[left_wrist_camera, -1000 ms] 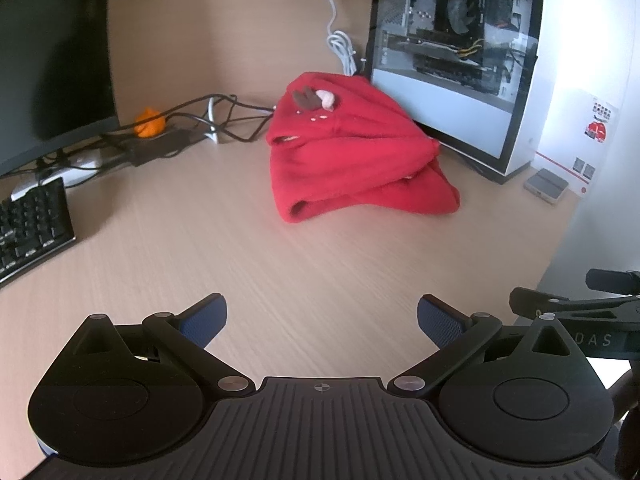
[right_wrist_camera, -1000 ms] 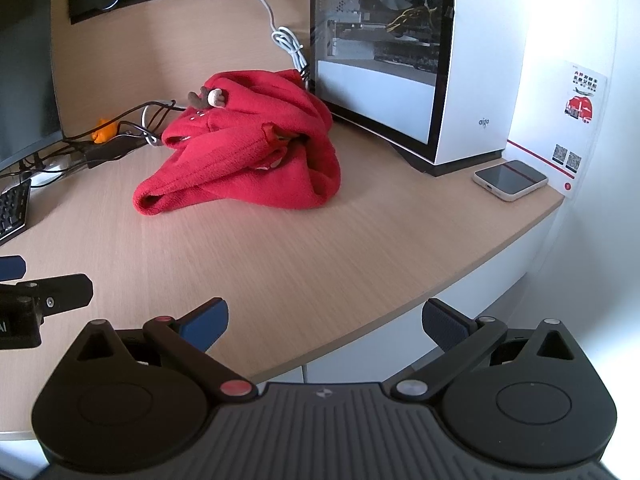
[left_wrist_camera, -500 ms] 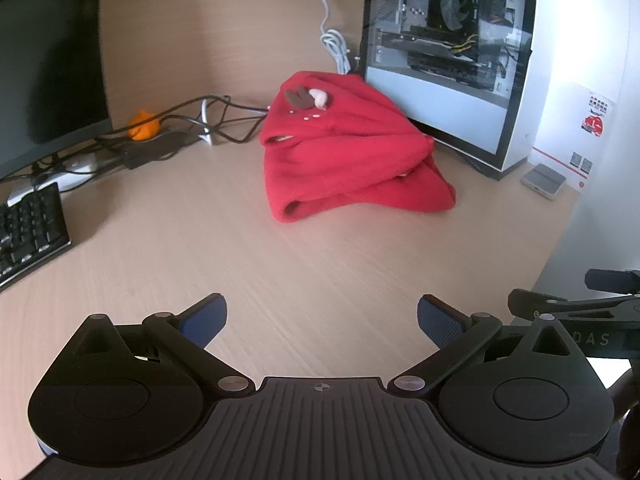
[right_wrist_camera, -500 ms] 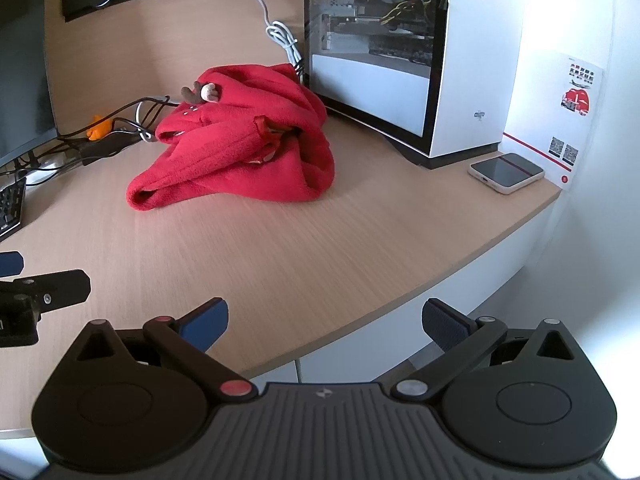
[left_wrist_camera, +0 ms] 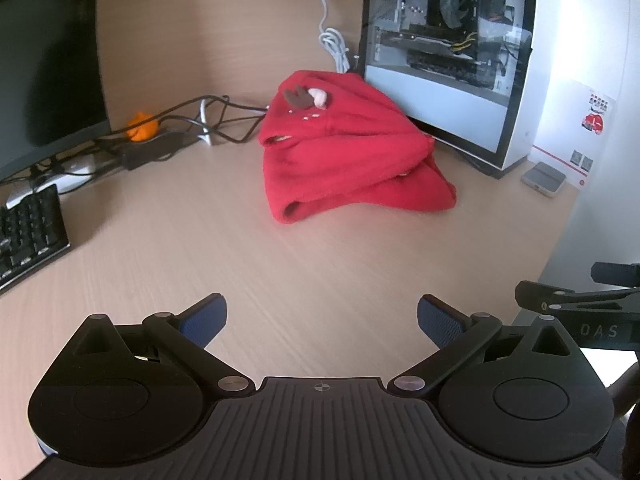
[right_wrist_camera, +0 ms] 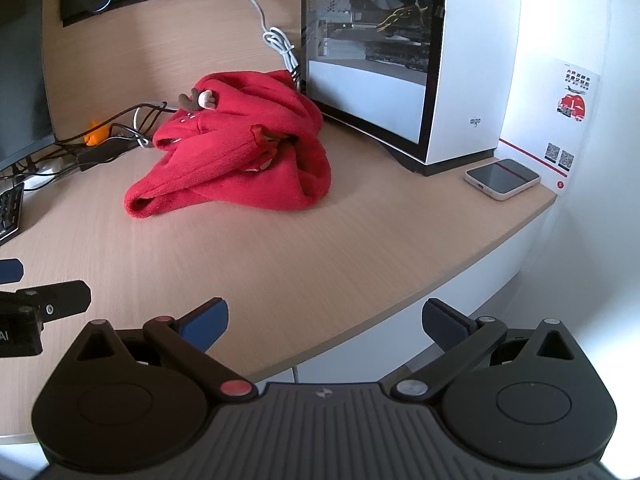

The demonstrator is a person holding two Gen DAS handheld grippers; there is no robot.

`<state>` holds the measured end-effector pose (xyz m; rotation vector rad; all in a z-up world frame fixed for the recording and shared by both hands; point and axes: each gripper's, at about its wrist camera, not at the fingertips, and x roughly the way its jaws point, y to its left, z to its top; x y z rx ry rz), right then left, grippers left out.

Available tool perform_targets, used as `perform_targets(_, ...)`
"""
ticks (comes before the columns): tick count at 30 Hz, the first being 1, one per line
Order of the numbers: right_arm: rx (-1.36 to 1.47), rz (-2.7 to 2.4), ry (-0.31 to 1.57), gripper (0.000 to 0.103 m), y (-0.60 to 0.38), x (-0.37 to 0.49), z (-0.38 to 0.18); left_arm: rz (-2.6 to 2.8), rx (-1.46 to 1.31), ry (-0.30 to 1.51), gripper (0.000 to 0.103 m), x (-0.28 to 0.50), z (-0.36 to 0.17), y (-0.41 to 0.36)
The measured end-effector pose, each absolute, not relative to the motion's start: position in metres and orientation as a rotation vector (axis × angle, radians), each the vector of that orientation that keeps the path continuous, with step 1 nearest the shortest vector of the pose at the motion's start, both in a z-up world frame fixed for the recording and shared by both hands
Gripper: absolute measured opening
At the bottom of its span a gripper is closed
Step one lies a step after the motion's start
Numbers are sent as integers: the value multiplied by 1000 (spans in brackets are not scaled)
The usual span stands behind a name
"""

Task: Fold clothes

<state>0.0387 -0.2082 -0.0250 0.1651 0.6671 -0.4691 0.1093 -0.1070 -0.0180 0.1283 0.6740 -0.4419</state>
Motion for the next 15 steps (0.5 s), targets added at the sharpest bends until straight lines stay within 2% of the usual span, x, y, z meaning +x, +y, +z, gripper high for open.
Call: perform_targets(15,171,-466,680,103,-215,39,-26,-440,120,688,103,111,-21,-110)
